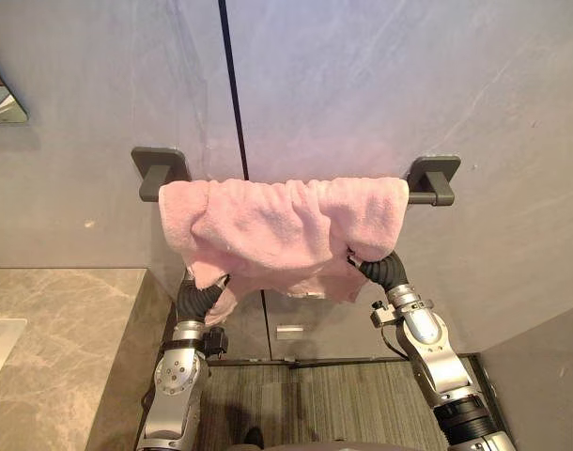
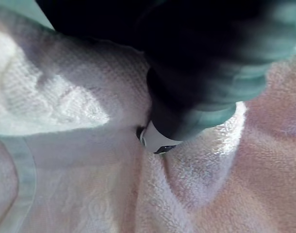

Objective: Organize washtable

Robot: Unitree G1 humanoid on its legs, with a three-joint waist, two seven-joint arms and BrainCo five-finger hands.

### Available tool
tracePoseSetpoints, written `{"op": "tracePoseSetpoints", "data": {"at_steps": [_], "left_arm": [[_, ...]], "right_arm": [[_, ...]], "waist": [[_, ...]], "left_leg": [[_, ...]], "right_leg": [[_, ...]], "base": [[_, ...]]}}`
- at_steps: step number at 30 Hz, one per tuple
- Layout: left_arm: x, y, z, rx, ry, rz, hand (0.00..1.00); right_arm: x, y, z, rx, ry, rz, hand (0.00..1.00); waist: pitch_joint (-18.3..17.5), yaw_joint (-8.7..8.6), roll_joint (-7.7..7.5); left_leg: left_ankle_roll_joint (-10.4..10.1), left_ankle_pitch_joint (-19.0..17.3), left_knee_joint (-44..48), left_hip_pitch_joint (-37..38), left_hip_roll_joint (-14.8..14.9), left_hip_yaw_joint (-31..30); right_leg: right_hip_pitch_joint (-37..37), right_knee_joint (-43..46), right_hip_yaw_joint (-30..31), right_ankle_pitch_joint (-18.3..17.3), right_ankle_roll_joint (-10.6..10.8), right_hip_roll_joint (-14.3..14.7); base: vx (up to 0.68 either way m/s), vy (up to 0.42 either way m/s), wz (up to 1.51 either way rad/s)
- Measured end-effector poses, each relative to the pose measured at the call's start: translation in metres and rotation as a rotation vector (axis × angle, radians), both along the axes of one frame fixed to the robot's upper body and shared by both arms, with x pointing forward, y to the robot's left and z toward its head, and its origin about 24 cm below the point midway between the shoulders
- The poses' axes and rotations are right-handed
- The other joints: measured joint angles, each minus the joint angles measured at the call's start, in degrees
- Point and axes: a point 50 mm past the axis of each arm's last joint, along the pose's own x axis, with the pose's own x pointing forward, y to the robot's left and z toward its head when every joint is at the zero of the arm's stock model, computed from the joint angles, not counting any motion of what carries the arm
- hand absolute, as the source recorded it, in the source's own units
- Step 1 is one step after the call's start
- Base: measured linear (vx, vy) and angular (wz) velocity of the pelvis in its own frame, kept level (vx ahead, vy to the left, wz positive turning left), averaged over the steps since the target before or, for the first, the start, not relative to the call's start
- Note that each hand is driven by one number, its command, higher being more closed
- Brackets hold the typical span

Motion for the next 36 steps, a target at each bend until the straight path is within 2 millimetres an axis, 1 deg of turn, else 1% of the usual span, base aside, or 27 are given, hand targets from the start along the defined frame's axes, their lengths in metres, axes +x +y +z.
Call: {"op": "tracePoseSetpoints", "data": {"at_steps": [5, 12, 16, 17, 21, 24, 28, 32, 36], "left_arm": [[0.001, -0.004, 0.002, -0.014, -0.013, -0.021, 1.0], [0.001, -0.006, 0.004, -0.02, -0.022, -0.032, 1.0], [0.001, -0.007, 0.004, -0.02, -0.022, -0.042, 1.0], [0.002, -0.007, 0.002, -0.021, -0.014, -0.044, 1.0], [0.001, -0.008, -0.017, -0.036, 0.069, -0.037, 1.0], [0.0, -0.01, -0.029, -0.053, 0.117, -0.029, 1.0], [-0.002, -0.009, -0.039, -0.056, 0.163, -0.023, 1.0], [-0.004, -0.006, -0.046, -0.057, 0.193, -0.011, 1.0], [-0.006, -0.005, -0.054, -0.059, 0.223, -0.004, 1.0]], "right_arm": [[0.001, -0.004, 0.002, 0.048, -0.004, -0.03, 1.0], [0.001, -0.007, 0.002, 0.066, -0.005, -0.046, 1.0], [0.002, -0.008, 0.002, 0.072, -0.002, -0.055, 1.0], [0.002, -0.008, -0.001, 0.072, 0.007, -0.057, 1.0], [0.0, -0.009, -0.013, 0.074, 0.058, -0.067, 1.0], [-0.001, -0.008, -0.018, 0.08, 0.08, -0.07, 1.0], [-0.002, -0.006, -0.022, 0.075, 0.092, -0.067, 1.0], [-0.004, -0.005, -0.028, 0.034, 0.107, -0.066, 1.0], [-0.005, -0.004, -0.034, -0.012, 0.115, -0.064, 1.0]], "waist": [[0.0, -0.06, 0.28], [0.0, -1.15, 0.63], [0.1, -1.48, 1.0], [0.1, -1.45, 1.1], [0.4, -1.36, 1.71], [0.4, -1.29, 1.75], [0.4, -1.16, 1.75], [0.3, -0.96, 1.9], [-0.7, -0.87, 2.57]], "left_leg": [[0.0, 0.0, 0.0, -0.2, 0.0, 0.0], [0.0, 0.0, 0.0, -0.3, 0.0, 0.0], [0.0, -0.1, 0.0, -0.4, 0.0, 0.1], [0.0, -0.1, 0.0, -0.4, 0.0, 0.1], [0.0, -0.1, 0.0, -0.5, 0.1, 0.1], [-0.1, -0.2, 0.0, -0.7, 0.1, 0.1], [0.0, -0.2, 0.0, -0.7, 0.0, 0.0], [0.0, -0.2, 0.0, -0.5, 0.0, -0.1], [0.0, -0.2, 0.0, -0.4, 0.0, -0.2]], "right_leg": [[-0.2, -0.1, 0.0, 0.0, 0.0, 0.0], [-0.3, -0.1, -0.1, 0.0, 0.0, 0.0], [-0.3, -0.1, 0.0, 0.0, 0.0, 0.0], [-0.4, -0.1, 0.1, 0.0, 0.1, 0.0], [-0.4, -0.1, 0.2, -0.1, 0.1, 0.0], [-0.4, -0.1, 0.2, -0.1, 0.2, 0.0], [-0.3, -0.1, 0.1, -0.1, 0.2, 0.0], [-0.3, -0.1, -0.1, -0.1, 0.2, 0.0], [-0.2, -0.1, -0.1, -0.1, 0.2, 0.0]], "base": [[0.0, 0.0, 0.0], [0.0, 0.0, 0.0], [0.0, 0.0, 0.0], [0.0, 0.0, 0.0], [0.0, 0.0, 0.0], [0.0, 0.0, 0.0], [0.0, 0.0, 0.0], [0.0, 0.0, 0.0], [0.0, 0.0, 0.0]]}}
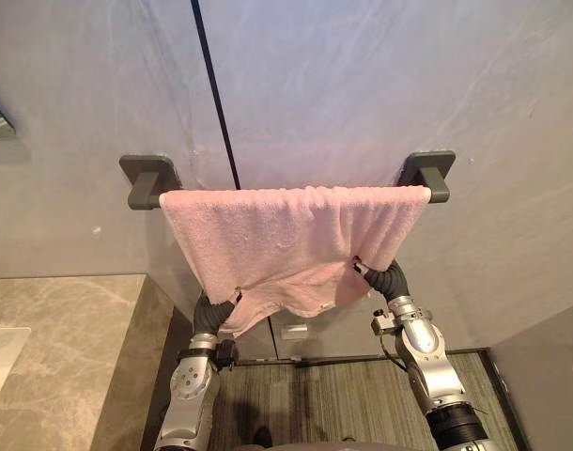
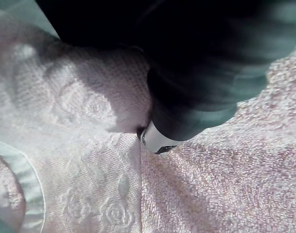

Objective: Organize washtable

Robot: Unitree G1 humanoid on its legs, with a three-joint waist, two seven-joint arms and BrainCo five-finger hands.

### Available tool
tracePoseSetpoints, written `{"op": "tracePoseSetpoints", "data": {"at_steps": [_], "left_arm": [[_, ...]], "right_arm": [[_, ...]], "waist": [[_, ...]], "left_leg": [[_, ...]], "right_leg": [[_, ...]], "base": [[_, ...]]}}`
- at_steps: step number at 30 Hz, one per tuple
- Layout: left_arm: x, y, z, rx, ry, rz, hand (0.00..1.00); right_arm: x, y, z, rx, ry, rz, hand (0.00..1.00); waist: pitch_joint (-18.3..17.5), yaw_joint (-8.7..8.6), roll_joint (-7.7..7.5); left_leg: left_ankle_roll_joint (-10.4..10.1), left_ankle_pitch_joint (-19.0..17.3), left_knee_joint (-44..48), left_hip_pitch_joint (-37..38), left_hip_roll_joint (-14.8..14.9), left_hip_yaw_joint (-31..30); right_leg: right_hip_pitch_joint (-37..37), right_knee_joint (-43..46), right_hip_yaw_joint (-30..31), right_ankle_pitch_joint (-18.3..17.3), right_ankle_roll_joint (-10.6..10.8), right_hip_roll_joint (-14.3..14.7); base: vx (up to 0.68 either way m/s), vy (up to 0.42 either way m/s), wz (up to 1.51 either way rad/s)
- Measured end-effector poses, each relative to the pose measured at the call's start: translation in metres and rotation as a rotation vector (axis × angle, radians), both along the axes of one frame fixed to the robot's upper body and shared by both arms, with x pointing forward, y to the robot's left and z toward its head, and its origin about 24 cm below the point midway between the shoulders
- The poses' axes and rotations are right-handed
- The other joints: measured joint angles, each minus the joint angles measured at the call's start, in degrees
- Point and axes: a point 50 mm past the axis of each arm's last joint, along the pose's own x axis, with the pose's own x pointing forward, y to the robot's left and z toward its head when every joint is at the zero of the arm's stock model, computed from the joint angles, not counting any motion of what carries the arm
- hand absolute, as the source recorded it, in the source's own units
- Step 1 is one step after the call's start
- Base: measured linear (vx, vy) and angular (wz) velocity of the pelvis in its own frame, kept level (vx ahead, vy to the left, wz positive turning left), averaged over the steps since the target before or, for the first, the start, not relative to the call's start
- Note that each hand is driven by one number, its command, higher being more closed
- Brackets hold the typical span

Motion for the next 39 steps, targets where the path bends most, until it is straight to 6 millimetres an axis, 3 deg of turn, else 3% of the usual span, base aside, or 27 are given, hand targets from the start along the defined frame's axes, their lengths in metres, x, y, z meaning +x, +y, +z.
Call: {"op": "tracePoseSetpoints", "data": {"at_steps": [7, 8, 21, 28, 39], "left_arm": [[-0.002, 0.0, -0.008, -0.005, 0.027, 0.009, 1.0], [-0.001, 0.0, -0.008, -0.005, 0.026, 0.01, 0.0], [-0.005, 0.015, -0.014, -0.013, 0.062, 0.108, 0.0], [-0.035, 0.022, -0.046, -0.019, 0.254, 0.146, 0.0], [-0.054, 0.03, -0.06, -0.044, 0.333, 0.206, 0.0]], "right_arm": [[-0.001, 0.002, -0.011, 0.015, 0.043, -0.008, 1.0], [-0.001, 0.003, -0.011, 0.02, 0.046, -0.012, 0.0], [-0.011, -0.01, -0.032, 0.031, 0.151, -0.108, 0.0], [-0.036, -0.013, -0.066, 0.039, 0.318, -0.162, 0.0], [-0.063, -0.025, -0.087, 0.049, 0.42, -0.241, 0.0]], "waist": [[-0.5, 0.06, -0.66], [-0.6, 0.09, -0.88], [-0.3, -0.22, -1.6], [0.4, -0.32, -2.14], [0.8, -0.32, -1.59]], "left_leg": [[0.0, 0.0, -0.1, 0.1, 0.0, -0.2], [0.0, 0.0, -0.1, 0.1, 0.0, -0.2], [-0.2, -0.1, -0.1, 0.3, 0.1, 0.3], [-0.2, -0.2, -0.1, 0.4, 0.2, 1.1], [-0.2, -0.1, -0.1, 1.1, 0.1, 1.1]], "right_leg": [[0.3, -0.4, -0.1, 0.0, 0.0, 0.0], [0.5, -0.6, -0.1, 0.0, 0.0, 0.0], [1.2, -2.0, 0.1, 0.5, -0.1, 0.1], [1.5, -3.2, 0.7, 1.5, -0.1, 0.2], [2.1, -3.0, 0.8, 1.6, 0.0, 0.1]], "base": [[0.0, 0.0, 0.0], [0.0, 0.0, 0.0], [0.0, -0.002, -0.01], [-0.02, -0.006, -0.04], [-0.03, -0.009, -0.01]]}}
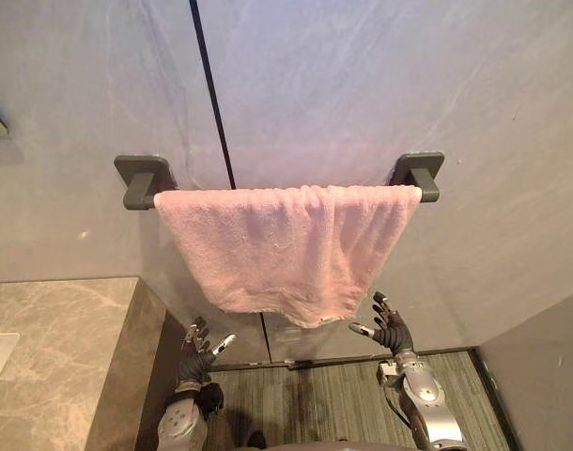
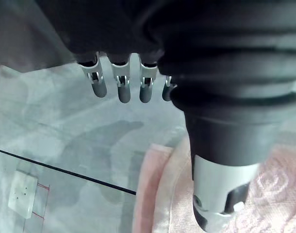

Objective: Organize washtable

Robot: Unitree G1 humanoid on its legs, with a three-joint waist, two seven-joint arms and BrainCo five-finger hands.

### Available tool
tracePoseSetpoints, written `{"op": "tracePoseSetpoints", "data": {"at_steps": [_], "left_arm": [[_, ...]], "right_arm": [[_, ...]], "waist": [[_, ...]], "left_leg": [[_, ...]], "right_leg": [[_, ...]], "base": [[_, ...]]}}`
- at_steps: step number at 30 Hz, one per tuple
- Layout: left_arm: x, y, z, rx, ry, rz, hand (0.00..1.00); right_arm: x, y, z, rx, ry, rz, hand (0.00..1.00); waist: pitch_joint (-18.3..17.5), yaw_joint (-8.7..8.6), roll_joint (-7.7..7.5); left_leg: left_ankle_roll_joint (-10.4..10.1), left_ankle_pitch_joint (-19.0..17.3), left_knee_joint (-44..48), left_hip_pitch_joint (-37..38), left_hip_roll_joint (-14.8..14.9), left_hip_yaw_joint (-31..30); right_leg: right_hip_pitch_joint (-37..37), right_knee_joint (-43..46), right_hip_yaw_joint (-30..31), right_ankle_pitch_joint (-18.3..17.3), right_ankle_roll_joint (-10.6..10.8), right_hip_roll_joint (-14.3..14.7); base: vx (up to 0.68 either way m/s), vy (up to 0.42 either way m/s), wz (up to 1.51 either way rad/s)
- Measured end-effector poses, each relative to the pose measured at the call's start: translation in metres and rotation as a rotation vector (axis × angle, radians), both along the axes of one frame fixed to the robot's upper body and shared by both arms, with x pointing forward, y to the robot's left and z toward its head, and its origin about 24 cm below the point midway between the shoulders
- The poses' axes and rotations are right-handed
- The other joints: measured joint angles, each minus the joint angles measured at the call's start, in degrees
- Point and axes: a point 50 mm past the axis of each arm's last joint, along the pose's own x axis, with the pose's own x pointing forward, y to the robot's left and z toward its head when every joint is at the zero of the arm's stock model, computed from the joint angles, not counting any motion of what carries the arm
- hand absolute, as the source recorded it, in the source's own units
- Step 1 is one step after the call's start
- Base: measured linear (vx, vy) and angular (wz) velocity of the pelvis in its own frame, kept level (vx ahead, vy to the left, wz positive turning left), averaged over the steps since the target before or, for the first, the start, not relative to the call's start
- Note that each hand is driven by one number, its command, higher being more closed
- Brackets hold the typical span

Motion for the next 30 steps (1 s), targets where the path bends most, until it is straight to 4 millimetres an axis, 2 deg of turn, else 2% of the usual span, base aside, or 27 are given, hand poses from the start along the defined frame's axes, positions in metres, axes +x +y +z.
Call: {"op": "tracePoseSetpoints", "data": {"at_steps": [2, 5, 8, 11, 15, 16, 17, 18, 21, 22, 24, 25, 27, 30], "left_arm": [[-0.003, 0.007, 0.005, 0.011, -0.016, 0.039, 0.0], [-0.001, 0.02, 0.024, 0.018, -0.106, 0.106, 0.0], [0.0, 0.035, 0.054, 0.041, -0.247, 0.196, 0.0], [0.0, 0.041, 0.082, 0.078, -0.374, 0.224, 0.0], [0.005, 0.041, 0.13, 0.13, -0.592, 0.218, 0.0], [0.004, 0.042, 0.136, 0.14, -0.621, 0.22, 0.0], [0.003, 0.042, 0.154, 0.165, -0.706, 0.222, 0.0], [0.003, 0.042, 0.161, 0.174, -0.739, 0.219, 0.0], [-0.003, 0.039, 0.199, 0.228, -0.927, 0.227, 0.0], [-0.004, 0.038, 0.206, 0.234, -0.961, 0.225, 0.0], [-0.01, 0.031, 0.226, 0.24, -1.083, 0.205, 0.0], [-0.012, 0.03, 0.23, 0.222, -1.112, 0.197, 0.0], [-0.012, 0.017, 0.241, 0.119, -1.198, 0.113, 0.0], [-0.01, -0.005, 0.251, -0.023, -1.268, -0.073, 0.0]], "right_arm": [[-0.005, -0.01, -0.002, -0.004, 0.013, -0.067, 0.0], [-0.011, -0.029, 0.001, -0.01, 0.0, -0.164, 0.0], [-0.013, -0.05, 0.021, -0.046, -0.086, -0.251, 0.0], [-0.014, -0.065, 0.046, -0.085, -0.188, -0.314, 0.0], [-0.01, -0.081, 0.097, -0.145, -0.407, -0.368, 0.0], [-0.009, -0.081, 0.103, -0.15, -0.435, -0.372, 0.0], [-0.008, -0.083, 0.122, -0.168, -0.523, -0.383, 0.0], [-0.009, -0.083, 0.129, -0.176, -0.559, -0.386, 0.0], [-0.008, -0.076, 0.18, -0.158, -0.816, -0.366, 0.0], [-0.009, -0.074, 0.19, -0.15, -0.877, -0.358, 0.0], [-0.015, -0.063, 0.229, -0.103, -1.112, -0.3, 0.0], [-0.017, -0.061, 0.236, -0.07, -1.166, -0.278, 0.0], [-0.016, -0.045, 0.253, 0.106, -1.31, -0.144, 0.0], [-0.007, -0.016, 0.259, 0.319, -1.335, 0.085, 0.0]], "waist": [[0.0, 0.01, 0.01], [0.0, 0.04, 0.08], [0.3, 0.05, 0.57], [0.4, -0.02, 0.71], [0.4, -0.12, 0.71], [0.4, -0.2, 0.71], [0.4, -0.31, 0.73], [0.4, -0.32, 0.73], [0.3, -0.82, 0.81], [0.4, -0.9, 0.85], [0.2, -1.32, 1.09], [0.1, -1.43, 1.16], [-0.2, -1.55, 1.52], [-0.5, -1.6, 1.95]], "left_leg": [[0.0, 0.0, 0.0, 0.0, 0.0, 0.0], [0.1, -0.1, 0.0, 0.0, 0.0, 0.0], [0.0, -0.4, 0.0, 0.3, -0.1, 0.1], [0.1, -0.7, 0.0, 1.0, -0.1, 0.4], [0.1, -0.9, 0.0, 1.1, -0.1, 0.5], [0.2, -0.9, 0.0, 1.1, -0.1, 0.6], [0.2, -1.0, 0.0, 1.3, -0.1, 0.8], [0.2, -1.0, 0.0, 1.5, -0.1, 0.8], [0.2, -1.9, 1.0, 2.2, -0.1, 1.3], [0.2, -2.1, 1.3, 2.1, -0.1, 1.4], [0.3, -2.4, 1.8, 2.0, -0.1, 1.5], [0.3, -2.4, 1.9, 2.0, -0.1, 1.6], [0.3, -2.4, 2.0, 2.0, -0.1, 1.7], [0.3, -2.4, 2.1, 2.1, -0.1, 1.8]], "right_leg": [[0.0, 0.0, 0.0, 0.0, 0.0, 0.0], [0.0, 0.1, 0.0, -0.1, 0.0, 0.0], [0.0, 0.5, 0.1, -0.4, 0.1, -0.2], [0.1, 1.6, 0.4, -1.3, 0.1, -0.2], [0.1, 1.6, 0.5, -1.3, 0.1, -0.2], [0.1, 1.6, 0.6, -1.3, 0.1, -0.2], [0.2, 1.5, 0.7, -1.3, 0.1, -0.2], [0.5, 1.5, 0.7, -1.3, 0.1, -0.2], [1.2, 1.4, 1.0, -1.3, 0.1, -0.2], [1.2, 1.4, 1.1, -1.3, 0.1, -0.2], [1.2, 1.5, 1.5, -1.4, 0.1, -0.2], [1.2, 1.5, 1.6, -1.4, 0.1, -0.2], [1.2, 1.6, 1.7, -1.3, 0.1, -0.2], [1.2, 1.7, 1.9, -1.3, 0.1, -0.2]], "base": [[0.0, 0.0, 0.0], [0.0, 0.0, 0.0], [0.0, -0.003, -0.01], [0.0, -0.007, -0.03], [0.0, 0.0, 0.0], [0.0, -0.014, -0.05], [0.0, -0.014, -0.05], [0.0, -0.018, -0.06], [-0.03, -0.014, -0.08], [-0.04, -0.014, -0.11], [-0.03, -0.016, -0.05], [-0.03, -0.018, -0.02], [-0.04, -0.022, -0.03], [-0.04, -0.021, -0.03]]}}
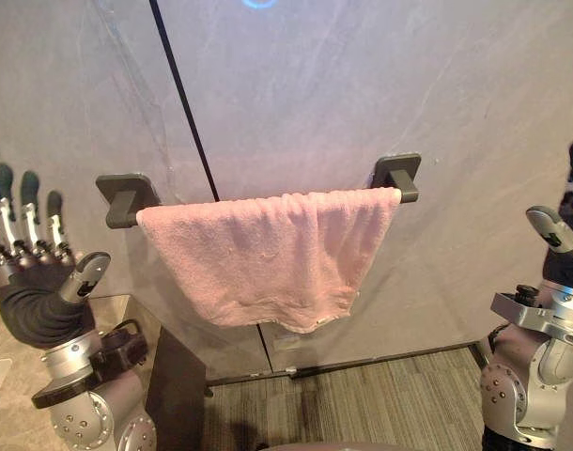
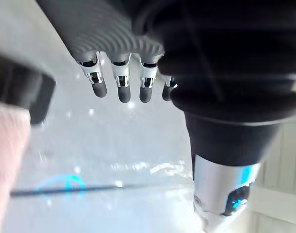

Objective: Organize washtable

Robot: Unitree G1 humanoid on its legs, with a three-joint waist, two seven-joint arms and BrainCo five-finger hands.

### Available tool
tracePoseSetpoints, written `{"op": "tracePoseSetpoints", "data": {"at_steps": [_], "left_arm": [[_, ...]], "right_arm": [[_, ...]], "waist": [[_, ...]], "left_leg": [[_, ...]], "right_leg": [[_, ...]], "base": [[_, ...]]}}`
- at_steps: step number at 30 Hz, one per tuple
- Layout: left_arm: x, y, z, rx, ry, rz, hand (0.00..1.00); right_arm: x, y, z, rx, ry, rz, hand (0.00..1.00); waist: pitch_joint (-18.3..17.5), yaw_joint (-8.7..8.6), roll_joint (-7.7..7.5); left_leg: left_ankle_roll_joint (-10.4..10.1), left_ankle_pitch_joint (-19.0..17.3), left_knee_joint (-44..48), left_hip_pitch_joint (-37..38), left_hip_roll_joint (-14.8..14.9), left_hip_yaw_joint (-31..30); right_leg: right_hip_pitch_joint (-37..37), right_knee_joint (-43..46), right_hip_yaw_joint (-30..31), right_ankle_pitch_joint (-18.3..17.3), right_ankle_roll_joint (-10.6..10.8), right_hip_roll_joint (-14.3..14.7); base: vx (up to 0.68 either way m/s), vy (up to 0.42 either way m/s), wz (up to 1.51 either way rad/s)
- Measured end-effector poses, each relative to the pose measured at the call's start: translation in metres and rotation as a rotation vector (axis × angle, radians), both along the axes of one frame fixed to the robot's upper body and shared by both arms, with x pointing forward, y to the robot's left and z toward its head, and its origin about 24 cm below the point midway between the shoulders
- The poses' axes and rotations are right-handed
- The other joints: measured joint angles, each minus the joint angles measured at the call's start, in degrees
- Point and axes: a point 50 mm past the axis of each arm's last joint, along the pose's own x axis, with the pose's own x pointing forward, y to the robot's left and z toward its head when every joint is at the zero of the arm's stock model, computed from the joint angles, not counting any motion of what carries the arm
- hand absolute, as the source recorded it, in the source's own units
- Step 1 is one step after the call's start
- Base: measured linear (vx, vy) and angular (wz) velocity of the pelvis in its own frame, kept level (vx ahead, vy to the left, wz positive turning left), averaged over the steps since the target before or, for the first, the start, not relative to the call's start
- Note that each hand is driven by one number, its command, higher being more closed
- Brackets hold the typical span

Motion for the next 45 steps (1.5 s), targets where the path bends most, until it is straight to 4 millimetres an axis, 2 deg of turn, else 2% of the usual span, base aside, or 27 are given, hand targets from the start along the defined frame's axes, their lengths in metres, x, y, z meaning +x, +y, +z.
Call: {"op": "tracePoseSetpoints", "data": {"at_steps": [4, 7, 11, 13, 15, 18, 22, 28, 34, 40, 42, 45], "left_arm": [[0.002, -0.027, 0.003, 0.015, -0.03, -0.282, 0.0], [0.003, -0.043, -0.001, -0.002, -0.018, -0.455, 0.0], [0.012, -0.06, -0.018, 0.019, 0.077, -0.658, 0.0], [0.016, -0.068, -0.032, 0.046, 0.159, -0.757, 0.0], [0.017, -0.077, -0.052, 0.081, 0.271, -0.861, 0.0], [0.021, -0.077, -0.076, 0.103, 0.405, -0.887, 0.0], [0.023, -0.076, -0.094, 0.12, 0.497, -0.884, 0.0], [0.028, -0.072, -0.125, 0.178, 0.644, -0.806, 0.0], [0.034, -0.077, -0.152, 0.199, 0.757, -0.684, 0.0], [0.039, -0.075, -0.162, 0.233, 0.804, -0.572, 0.0], [0.047, -0.066, -0.155, 0.238, 0.77, -0.481, 0.0], [0.052, -0.051, -0.15, 0.235, 0.752, -0.386, 0.0]], "right_arm": [[0.005, 0.051, 0.004, -0.036, -0.046, 0.425, 0.0], [0.004, 0.076, 0.0, -0.059, -0.024, 0.652, 0.0], [0.002, 0.093, -0.013, -0.155, 0.055, 0.829, 0.0], [0.004, 0.098, -0.028, -0.248, 0.144, 0.886, 0.0], [0.009, 0.099, -0.055, -0.359, 0.294, 0.926, 0.0], [0.016, 0.088, -0.079, -0.43, 0.436, 0.902, 0.0], [0.021, 0.083, -0.098, -0.512, 0.523, 0.856, 0.0], [0.029, 0.084, -0.13, -0.634, 0.639, 0.743, 0.0], [0.038, 0.093, -0.161, -0.677, 0.738, 0.59, 0.0], [0.043, 0.089, -0.175, -0.714, 0.803, 0.472, 0.0], [0.044, 0.071, -0.191, -0.705, 0.906, 0.372, 0.0], [0.043, 0.056, -0.197, -0.687, 0.965, 0.294, 0.0]], "waist": [[-0.4, 0.22, 0.4], [-0.8, 0.42, 0.11], [-1.0, 0.44, -0.23], [-1.3, 0.27, -0.38], [-1.3, 0.22, -0.38], [-1.2, 0.18, -0.29], [-1.2, 0.13, -0.18], [-1.0, 0.24, -0.11], [-0.7, 0.43, -0.02], [0.2, 0.49, -0.18], [0.3, 1.3, -0.31], [0.4, 1.52, -0.27]], "left_leg": [[0.0, 0.0, 0.2, 0.0, 0.0, 0.0], [0.0, 0.0, 0.2, 0.0, 0.0, 0.0], [0.0, 0.0, 0.2, 0.7, 0.0, 0.0], [0.0, 0.0, 0.2, 0.9, 0.0, 0.0], [0.0, 0.1, 0.2, 0.9, 0.0, 0.1], [0.0, 0.1, 0.2, 1.1, 0.0, 0.2], [0.0, 0.1, 0.0, 1.2, 0.0, 0.4], [0.0, 0.1, -0.4, 1.2, 0.0, 0.4], [0.0, 0.1, -0.6, 0.8, -0.1, 0.1], [0.0, 0.1, -0.6, 0.5, -0.1, -0.3], [0.0, 0.1, -0.6, 0.2, -0.1, -0.5], [0.0, 0.1, -0.6, -0.2, -0.1, -0.8]], "right_leg": [[0.0, 0.2, 0.1, 0.0, 0.0, 0.0], [0.0, 0.3, 0.1, 0.0, 0.0, 0.0], [0.7, 0.4, 0.1, 0.0, 0.0, 0.0], [0.8, 0.4, 0.1, 0.0, 0.0, 0.0], [0.7, 0.6, 0.2, 0.0, 0.0, 0.0], [0.7, 0.7, 0.5, 0.0, 0.0, 0.0], [0.7, 0.6, 0.6, 0.0, 0.0, 0.0], [0.7, 0.3, 0.5, 0.0, 0.0, 0.0], [0.5, -0.1, 0.2, 0.0, 0.0, 0.0], [0.5, -0.4, -0.2, -0.1, 0.1, 0.0], [0.5, -0.4, -0.5, -0.2, 0.1, 0.0], [0.5, -0.4, -0.9, -0.2, 0.1, 0.0]], "base": [[-0.03, -0.021, 0.0], [0.0, 0.0, 0.0], [-0.04, -0.022, 0.0], [-0.05, -0.019, -0.01], [-0.06, -0.02, -0.02], [-0.05, -0.02, -0.03], [-0.01, -0.005, -0.01], [0.0, 0.0, 0.0], [0.0, -0.001, 0.01], [0.0, 0.0, 0.03], [0.0, -0.003, 0.05], [0.0, -0.026, 0.06]]}}
